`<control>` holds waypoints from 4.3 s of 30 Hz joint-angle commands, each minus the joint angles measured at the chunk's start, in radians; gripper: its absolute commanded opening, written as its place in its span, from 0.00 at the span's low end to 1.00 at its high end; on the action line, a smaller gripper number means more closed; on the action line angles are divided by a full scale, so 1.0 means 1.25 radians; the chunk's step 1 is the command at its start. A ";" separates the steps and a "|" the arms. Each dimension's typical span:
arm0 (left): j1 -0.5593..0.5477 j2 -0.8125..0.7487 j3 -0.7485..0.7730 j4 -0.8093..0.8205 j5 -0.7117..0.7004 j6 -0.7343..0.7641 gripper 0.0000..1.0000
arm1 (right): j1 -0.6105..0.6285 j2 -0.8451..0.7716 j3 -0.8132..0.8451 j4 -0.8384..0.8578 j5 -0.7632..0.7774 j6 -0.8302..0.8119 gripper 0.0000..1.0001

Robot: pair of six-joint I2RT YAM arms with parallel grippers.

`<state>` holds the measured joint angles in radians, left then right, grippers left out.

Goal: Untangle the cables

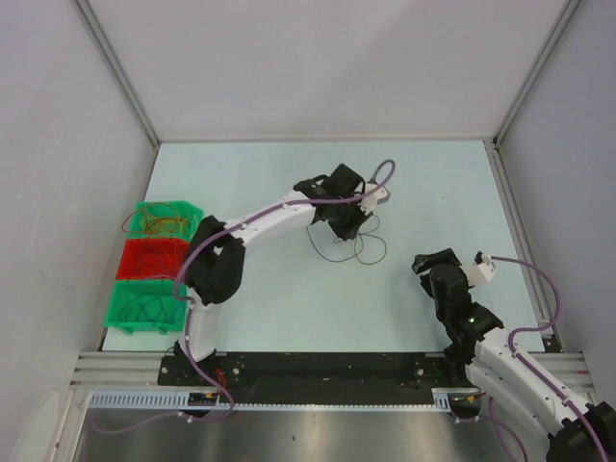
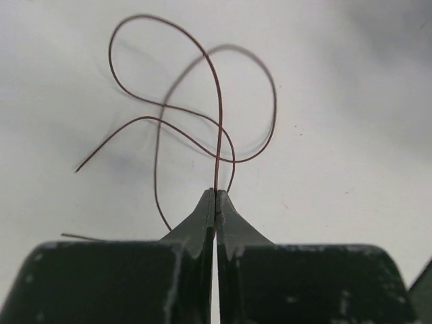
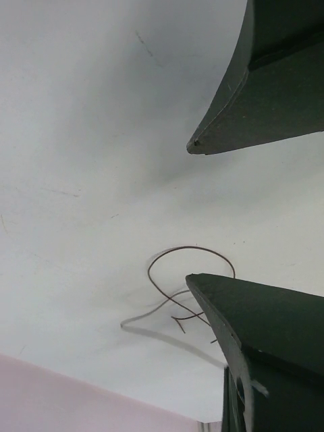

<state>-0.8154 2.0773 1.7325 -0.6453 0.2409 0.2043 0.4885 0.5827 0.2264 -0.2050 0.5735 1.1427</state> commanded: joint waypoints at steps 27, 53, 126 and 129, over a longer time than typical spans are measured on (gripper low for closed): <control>0.191 -0.508 0.262 -0.256 -0.579 -0.417 0.00 | -0.005 0.030 0.012 0.082 -0.024 -0.055 0.76; 0.245 -0.615 0.363 -0.362 -1.124 -0.447 0.00 | -0.007 0.102 0.036 0.125 -0.064 -0.094 0.76; 0.937 -0.862 -0.858 0.233 -0.316 -0.870 0.00 | -0.041 0.224 0.081 0.157 -0.164 -0.142 0.76; 0.963 -0.842 -0.856 0.256 -0.290 -0.865 0.00 | -0.042 0.225 0.081 0.158 -0.164 -0.142 0.76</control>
<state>0.3485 1.0080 0.6518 -0.4210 -0.1856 -0.8486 0.4419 0.8600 0.2905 -0.0319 0.3622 0.9749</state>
